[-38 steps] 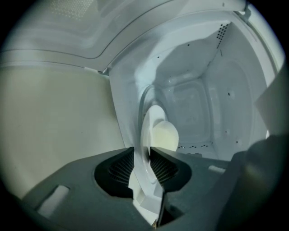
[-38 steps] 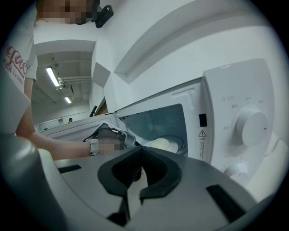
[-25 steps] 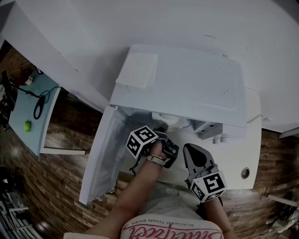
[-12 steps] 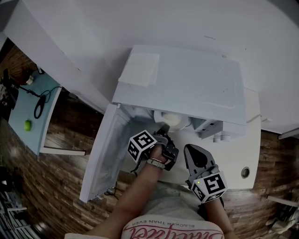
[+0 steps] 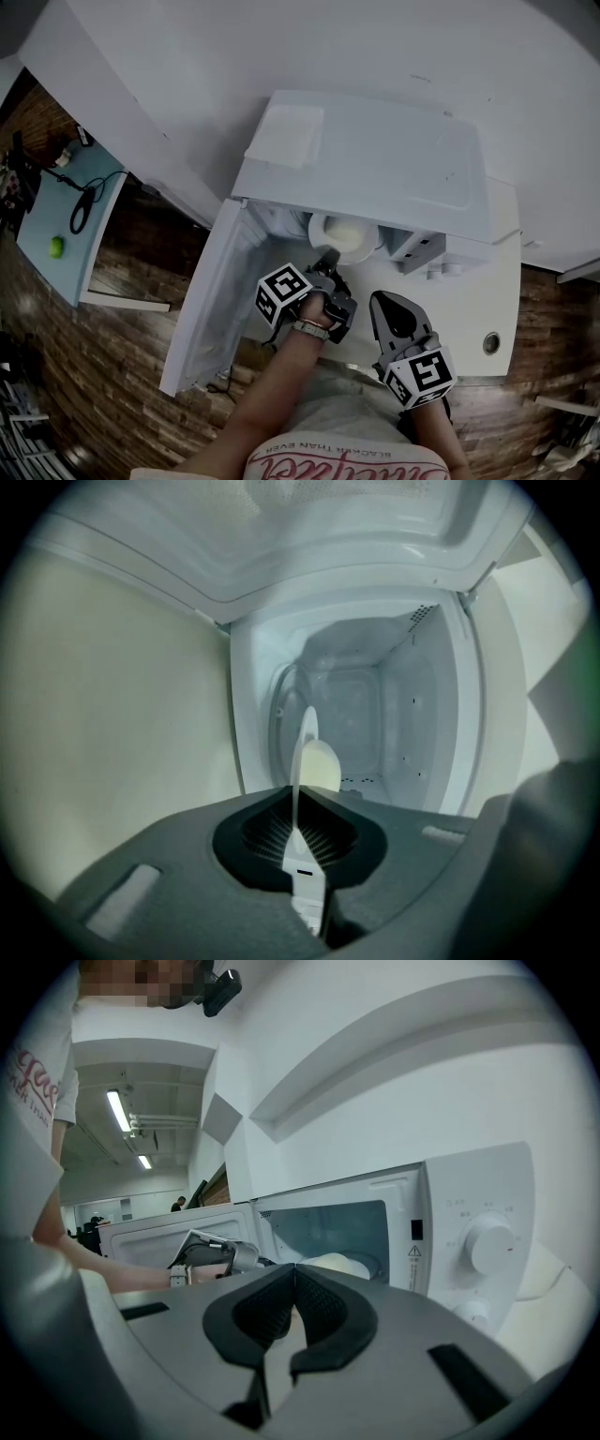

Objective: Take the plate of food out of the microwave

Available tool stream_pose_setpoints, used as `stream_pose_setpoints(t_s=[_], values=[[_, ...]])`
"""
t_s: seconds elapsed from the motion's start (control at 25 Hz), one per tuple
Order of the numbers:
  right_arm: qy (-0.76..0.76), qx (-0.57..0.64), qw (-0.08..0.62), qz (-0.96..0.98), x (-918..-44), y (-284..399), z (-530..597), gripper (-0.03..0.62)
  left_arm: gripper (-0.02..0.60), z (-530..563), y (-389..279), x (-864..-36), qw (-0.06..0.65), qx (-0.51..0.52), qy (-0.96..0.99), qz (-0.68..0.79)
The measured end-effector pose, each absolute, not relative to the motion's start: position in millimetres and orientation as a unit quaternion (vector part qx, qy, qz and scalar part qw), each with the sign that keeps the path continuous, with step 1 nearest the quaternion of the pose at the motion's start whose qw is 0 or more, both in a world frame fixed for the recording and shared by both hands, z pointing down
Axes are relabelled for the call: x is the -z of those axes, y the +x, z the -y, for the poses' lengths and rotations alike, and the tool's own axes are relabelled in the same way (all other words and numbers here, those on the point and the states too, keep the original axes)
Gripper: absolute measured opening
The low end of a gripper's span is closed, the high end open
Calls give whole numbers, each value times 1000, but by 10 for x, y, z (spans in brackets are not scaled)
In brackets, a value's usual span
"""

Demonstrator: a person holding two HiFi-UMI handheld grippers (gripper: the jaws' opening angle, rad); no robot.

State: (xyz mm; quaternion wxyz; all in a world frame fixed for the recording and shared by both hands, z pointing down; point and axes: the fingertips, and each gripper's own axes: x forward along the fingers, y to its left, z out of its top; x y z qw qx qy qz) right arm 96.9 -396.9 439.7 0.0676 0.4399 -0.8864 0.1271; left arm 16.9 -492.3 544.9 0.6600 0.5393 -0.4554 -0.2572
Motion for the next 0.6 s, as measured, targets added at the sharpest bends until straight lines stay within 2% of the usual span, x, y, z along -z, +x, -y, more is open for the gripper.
stream_pose_setpoints(t_s=[0.6], values=[[429, -110, 58, 895, -4294, 959, 3625, 12, 14, 4581, 172, -5254, 645, 282, 555, 443]])
